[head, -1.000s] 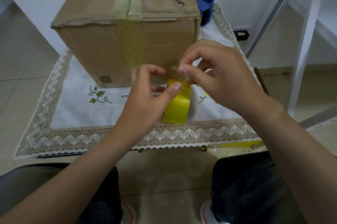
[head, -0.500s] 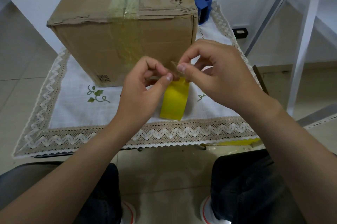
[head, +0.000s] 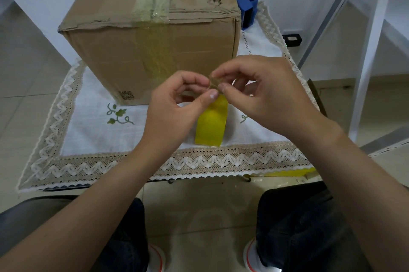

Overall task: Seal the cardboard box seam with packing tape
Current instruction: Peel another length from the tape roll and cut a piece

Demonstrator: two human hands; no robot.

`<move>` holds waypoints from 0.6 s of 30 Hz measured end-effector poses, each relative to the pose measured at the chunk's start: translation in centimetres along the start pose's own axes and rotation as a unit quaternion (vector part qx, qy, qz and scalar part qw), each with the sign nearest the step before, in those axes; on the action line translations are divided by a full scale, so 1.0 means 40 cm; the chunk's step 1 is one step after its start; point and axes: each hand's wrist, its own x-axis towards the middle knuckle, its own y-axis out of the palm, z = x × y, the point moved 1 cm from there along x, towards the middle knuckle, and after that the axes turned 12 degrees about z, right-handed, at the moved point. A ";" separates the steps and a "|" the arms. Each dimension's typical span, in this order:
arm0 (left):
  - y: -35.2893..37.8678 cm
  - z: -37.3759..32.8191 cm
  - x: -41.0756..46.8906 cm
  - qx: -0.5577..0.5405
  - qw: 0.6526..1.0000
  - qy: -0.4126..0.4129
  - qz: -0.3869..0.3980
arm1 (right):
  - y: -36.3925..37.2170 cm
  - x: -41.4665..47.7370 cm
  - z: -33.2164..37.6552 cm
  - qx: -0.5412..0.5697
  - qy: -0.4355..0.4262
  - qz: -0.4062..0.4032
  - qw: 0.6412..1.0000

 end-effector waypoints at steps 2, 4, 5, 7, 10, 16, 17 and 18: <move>0.002 0.000 0.001 -0.005 1.000 0.002 0.000 | 0.001 0.000 0.000 -0.002 -0.003 -0.002 1.000; 0.003 -0.002 0.003 -0.006 1.000 0.001 0.000 | 0.002 0.000 0.000 -0.006 -0.005 -0.006 1.000; 0.005 -0.003 0.004 -0.006 1.000 -0.001 0.000 | 0.002 0.000 -0.001 -0.009 -0.006 -0.008 1.000; 0.007 -0.003 0.005 -0.003 1.000 -0.002 0.000 | 0.003 0.001 -0.002 -0.011 -0.006 -0.011 1.000; 0.009 -0.005 0.007 0.003 1.000 -0.005 0.010 | 0.004 0.002 -0.004 -0.015 -0.008 -0.008 1.000; 0.009 -0.017 0.004 0.010 0.999 -0.018 0.047 | 0.010 0.001 -0.010 -0.062 -0.028 -0.005 0.998; 0.009 -0.018 0.004 0.009 0.999 -0.021 0.046 | 0.011 0.001 -0.010 -0.073 -0.031 -0.007 0.997; 0.009 -0.019 0.004 0.007 0.999 -0.023 0.042 | 0.011 0.000 -0.008 -0.080 -0.034 -0.009 0.996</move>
